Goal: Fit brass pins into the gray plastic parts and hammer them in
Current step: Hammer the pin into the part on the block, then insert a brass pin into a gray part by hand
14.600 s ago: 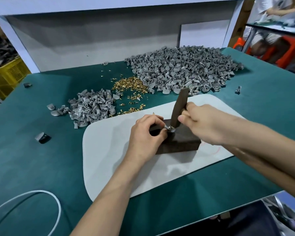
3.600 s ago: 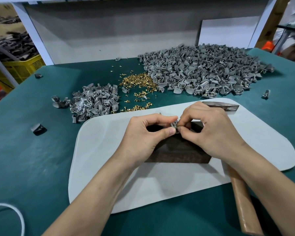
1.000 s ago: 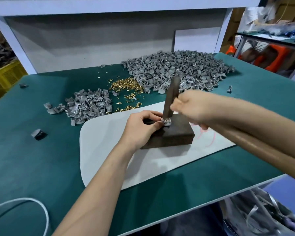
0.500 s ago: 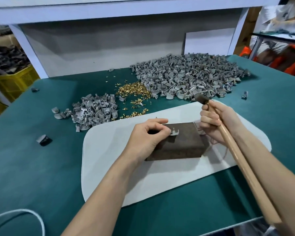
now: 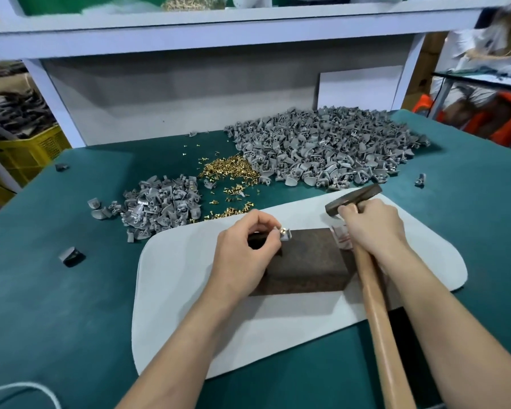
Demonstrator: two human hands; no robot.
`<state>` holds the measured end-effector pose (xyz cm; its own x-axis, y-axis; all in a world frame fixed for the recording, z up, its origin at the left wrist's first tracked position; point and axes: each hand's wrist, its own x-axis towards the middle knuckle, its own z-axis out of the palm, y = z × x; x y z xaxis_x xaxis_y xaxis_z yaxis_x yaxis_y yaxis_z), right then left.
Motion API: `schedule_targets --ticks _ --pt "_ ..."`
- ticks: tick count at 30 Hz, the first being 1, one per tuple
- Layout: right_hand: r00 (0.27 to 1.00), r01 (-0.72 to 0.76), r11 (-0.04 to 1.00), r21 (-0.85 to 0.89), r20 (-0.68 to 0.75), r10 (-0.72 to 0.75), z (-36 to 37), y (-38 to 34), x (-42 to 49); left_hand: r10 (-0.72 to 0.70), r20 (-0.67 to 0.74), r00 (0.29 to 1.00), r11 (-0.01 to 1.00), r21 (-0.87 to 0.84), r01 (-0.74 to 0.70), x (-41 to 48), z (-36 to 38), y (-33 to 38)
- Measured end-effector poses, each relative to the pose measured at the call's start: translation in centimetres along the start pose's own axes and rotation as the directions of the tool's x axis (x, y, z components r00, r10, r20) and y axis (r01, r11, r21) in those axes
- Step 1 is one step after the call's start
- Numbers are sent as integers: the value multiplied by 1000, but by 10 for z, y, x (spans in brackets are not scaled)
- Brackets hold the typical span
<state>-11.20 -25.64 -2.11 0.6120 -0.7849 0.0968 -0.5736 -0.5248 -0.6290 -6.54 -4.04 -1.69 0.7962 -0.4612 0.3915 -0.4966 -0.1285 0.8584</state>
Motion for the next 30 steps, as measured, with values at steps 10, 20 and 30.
schedule_targets --ticks 10,20,30 --pt "923 362 863 353 -7 -385 -13 -33 -48 143 -43 989 975 178 -133 -1 -2 4" --pt "751 639 708 300 -44 -659 1 -43 -71 200 -116 973 953 256 -165 1 2 6" --pt "676 737 659 149 -131 -725 5 -47 -77 195 -127 973 968 183 -170 -2 7 2"
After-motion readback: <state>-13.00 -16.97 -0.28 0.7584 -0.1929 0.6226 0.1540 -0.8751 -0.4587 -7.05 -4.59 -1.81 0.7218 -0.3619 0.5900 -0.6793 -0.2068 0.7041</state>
